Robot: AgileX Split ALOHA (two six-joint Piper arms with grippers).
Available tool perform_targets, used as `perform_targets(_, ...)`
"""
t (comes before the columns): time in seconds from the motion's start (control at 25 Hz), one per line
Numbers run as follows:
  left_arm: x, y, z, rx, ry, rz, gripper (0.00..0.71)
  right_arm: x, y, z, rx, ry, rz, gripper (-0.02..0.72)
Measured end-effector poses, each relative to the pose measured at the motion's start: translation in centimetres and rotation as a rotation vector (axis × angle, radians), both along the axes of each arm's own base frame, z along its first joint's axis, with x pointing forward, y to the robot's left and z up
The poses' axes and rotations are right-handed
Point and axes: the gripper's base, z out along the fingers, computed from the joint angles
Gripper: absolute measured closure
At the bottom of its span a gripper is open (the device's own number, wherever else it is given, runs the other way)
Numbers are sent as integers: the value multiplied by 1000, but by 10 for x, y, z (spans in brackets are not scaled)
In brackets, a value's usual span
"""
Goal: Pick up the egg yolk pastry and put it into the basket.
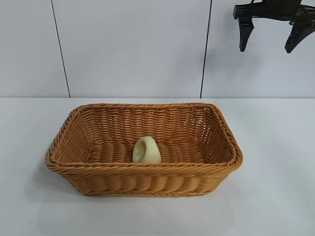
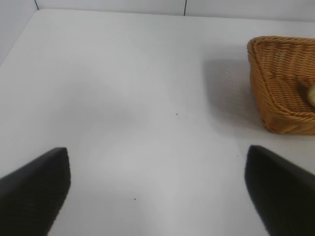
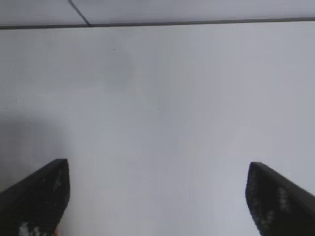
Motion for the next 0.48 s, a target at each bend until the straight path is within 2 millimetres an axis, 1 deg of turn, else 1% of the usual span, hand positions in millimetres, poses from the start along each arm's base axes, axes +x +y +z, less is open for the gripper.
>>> perform_targets(0.12,0,0,0,0,0,0,18,-11,-1,-10,-14,55,11,8)
perform_targets(0.2,0,0,0,0,0,0,18,-22,-3,-11,-34,85,25,8)
perform_targets(0.32,0,0,0,0,0,0,18,-46,-7,-6,-63,119,37,8)
perform_targets(0.48,0,0,0,0,0,0,18,-80,-12,6,-91,142,51,8)
